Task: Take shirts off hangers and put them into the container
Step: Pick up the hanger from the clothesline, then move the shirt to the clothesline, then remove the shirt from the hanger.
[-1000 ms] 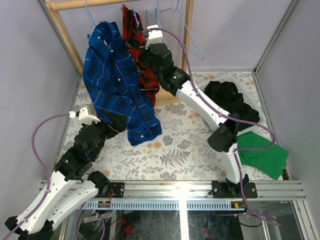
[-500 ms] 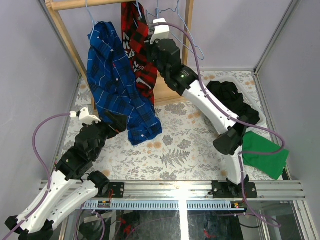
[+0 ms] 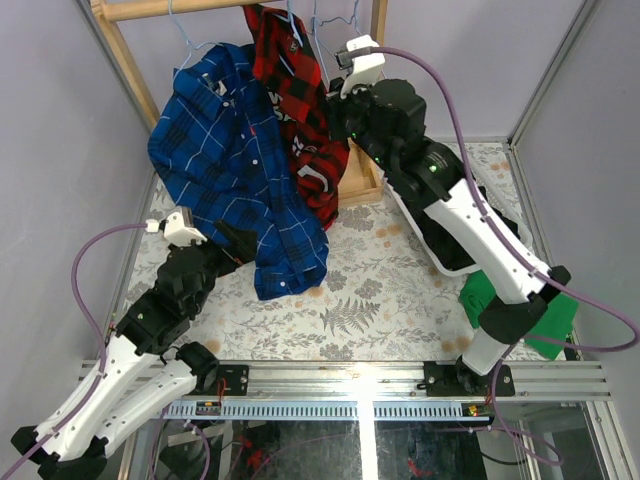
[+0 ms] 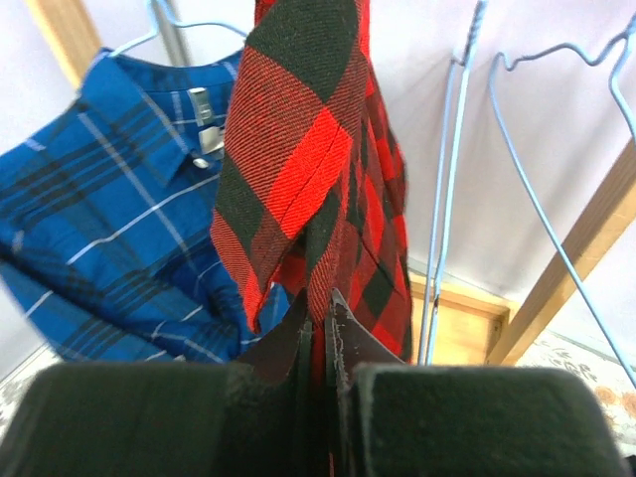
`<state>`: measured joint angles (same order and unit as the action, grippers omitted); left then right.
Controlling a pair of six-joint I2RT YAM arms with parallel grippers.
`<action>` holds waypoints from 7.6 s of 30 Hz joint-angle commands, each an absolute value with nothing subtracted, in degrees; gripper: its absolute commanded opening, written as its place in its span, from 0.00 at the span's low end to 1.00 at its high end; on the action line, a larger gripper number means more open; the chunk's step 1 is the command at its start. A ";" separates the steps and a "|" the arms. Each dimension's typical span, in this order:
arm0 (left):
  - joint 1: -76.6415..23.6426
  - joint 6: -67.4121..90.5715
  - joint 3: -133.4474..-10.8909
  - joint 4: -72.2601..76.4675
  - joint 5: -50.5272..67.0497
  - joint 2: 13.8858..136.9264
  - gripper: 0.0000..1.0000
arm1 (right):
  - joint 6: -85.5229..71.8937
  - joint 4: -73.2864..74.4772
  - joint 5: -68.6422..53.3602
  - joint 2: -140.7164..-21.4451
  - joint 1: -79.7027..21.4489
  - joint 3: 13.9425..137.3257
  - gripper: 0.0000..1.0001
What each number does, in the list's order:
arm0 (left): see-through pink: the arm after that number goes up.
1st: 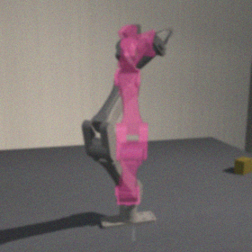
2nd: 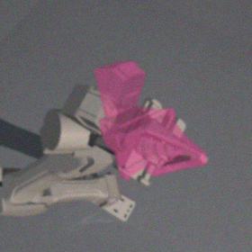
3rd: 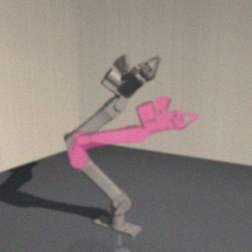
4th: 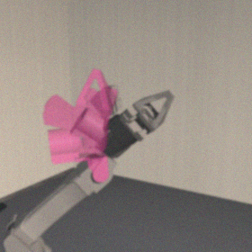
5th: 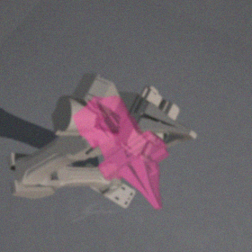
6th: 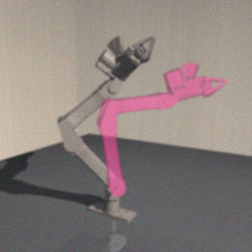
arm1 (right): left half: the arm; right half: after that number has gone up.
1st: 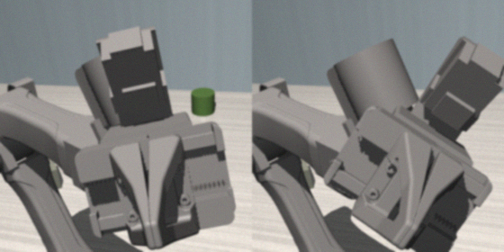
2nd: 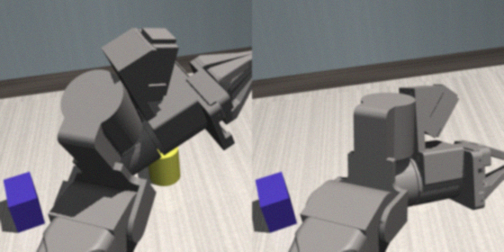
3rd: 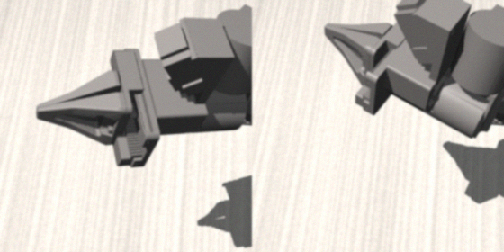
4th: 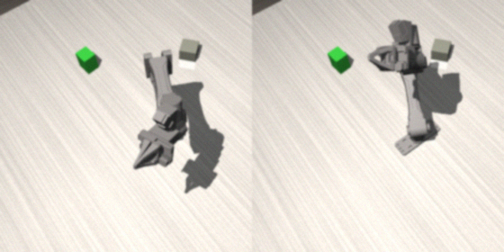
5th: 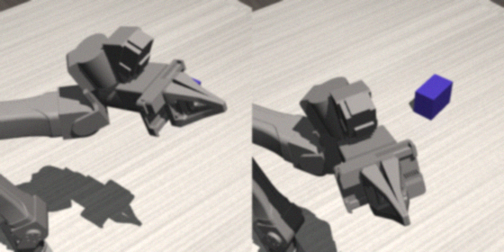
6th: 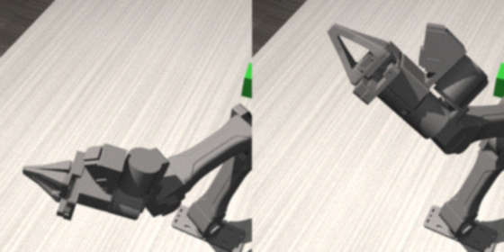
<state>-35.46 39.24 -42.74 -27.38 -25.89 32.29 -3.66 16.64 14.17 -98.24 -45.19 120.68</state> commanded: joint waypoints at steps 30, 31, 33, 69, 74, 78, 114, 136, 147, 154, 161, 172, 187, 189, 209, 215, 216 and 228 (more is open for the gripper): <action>-35.07 40.72 -41.00 -22.11 -22.65 36.57 1.00 | -2.61 19.39 -1.66 -49.37 -44.78 92.16 0.00; -35.07 40.63 -41.04 -22.14 -22.38 36.70 1.00 | -2.40 19.83 -1.78 -48.63 -44.82 91.19 0.00; -35.12 40.62 -40.95 -22.15 -22.27 37.02 1.00 | -1.75 21.58 -2.81 -47.76 -44.82 90.02 0.00; -35.07 41.98 -37.75 -17.96 -21.07 46.20 1.00 | 0.20 25.09 27.45 -32.92 -44.82 71.82 0.00; -35.06 46.72 -36.55 -8.54 -16.94 56.79 1.00 | -1.80 26.34 24.86 -33.40 -44.81 68.71 0.00; -35.07 49.94 -37.41 -3.05 -21.64 67.56 1.00 | -3.65 24.84 21.95 -32.42 -44.80 65.63 0.00; -20.07 32.97 -96.38 -13.32 -23.90 114.44 0.65 | -9.74 28.82 1.38 -30.39 -44.82 60.90 0.00; -19.82 33.42 -55.56 -3.39 3.55 60.25 1.00 | -0.38 29.24 -16.13 -35.76 -44.82 68.76 0.00; -19.78 32.06 -48.96 -15.99 -5.38 30.97 1.00 | -2.95 24.16 -12.29 -45.02 -44.76 59.62 0.00; -19.73 24.42 -48.26 -16.59 11.24 26.24 1.00 | -7.94 8.65 -29.96 -46.21 -44.78 49.85 0.00; -19.78 22.85 -45.88 -10.62 31.34 28.67 0.98 | -8.57 5.73 -30.46 -49.23 -44.82 48.02 0.00; -19.78 27.87 -39.04 3.52 37.77 30.46 0.89 | -10.40 3.50 -29.51 -55.48 -44.82 49.04 0.00; -19.82 39.72 -34.54 12.70 28.76 36.46 0.71 | -11.63 4.65 -30.75 -56.31 -44.80 49.13 0.00; -19.78 41.23 -33.64 14.89 29.06 36.99 0.68 | -11.71 4.73 -30.61 -56.26 -44.82 49.08 0.00; -27.42 36.58 -35.04 13.50 19.80 39.52 0.51 | -12.03 5.61 -32.78 -55.95 -44.81 49.13 0.00; -29.71 35.50 -34.93 13.86 15.38 39.40 0.46 | -11.78 6.03 -34.27 -55.82 -44.82 49.04 0.00; -29.97 35.23 -34.95 13.96 15.07 39.33 0.45 | -11.70 6.14 -34.46 -55.81 -44.78 49.04 0.00; -30.80 32.83 -35.42 11.25 13.44 39.24 0.14 | -10.86 6.81 -32.65 -56.71 -44.82 49.04 0.03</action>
